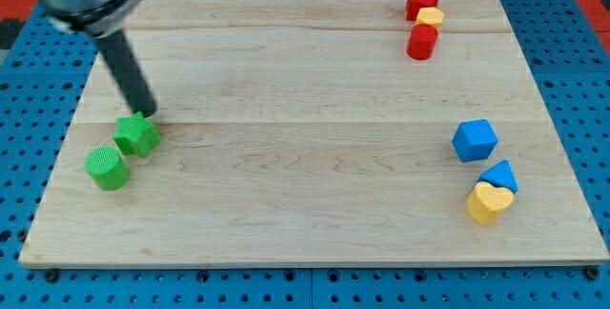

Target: Separate the red star from the yellow hexagon

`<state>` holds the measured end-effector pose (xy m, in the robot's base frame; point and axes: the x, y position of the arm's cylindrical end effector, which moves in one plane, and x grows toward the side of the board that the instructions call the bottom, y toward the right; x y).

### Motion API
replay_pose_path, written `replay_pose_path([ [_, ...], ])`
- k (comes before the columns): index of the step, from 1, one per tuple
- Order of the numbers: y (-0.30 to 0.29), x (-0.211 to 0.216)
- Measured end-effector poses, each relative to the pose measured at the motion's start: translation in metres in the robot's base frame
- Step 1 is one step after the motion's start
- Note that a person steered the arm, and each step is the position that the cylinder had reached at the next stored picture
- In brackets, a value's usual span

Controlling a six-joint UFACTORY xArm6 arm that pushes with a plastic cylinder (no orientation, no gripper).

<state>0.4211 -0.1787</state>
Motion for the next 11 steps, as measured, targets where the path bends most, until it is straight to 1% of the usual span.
replay_pose_path([
  [2,0.103,0.002],
  [4,0.347,0.005],
  [5,0.430,-0.039],
  [6,0.468,-0.104],
  [7,0.470,-0.167],
  [8,0.435,-0.185],
  [9,0.382,-0.210],
  [10,0.291,-0.207],
  [11,0.192,-0.152],
])
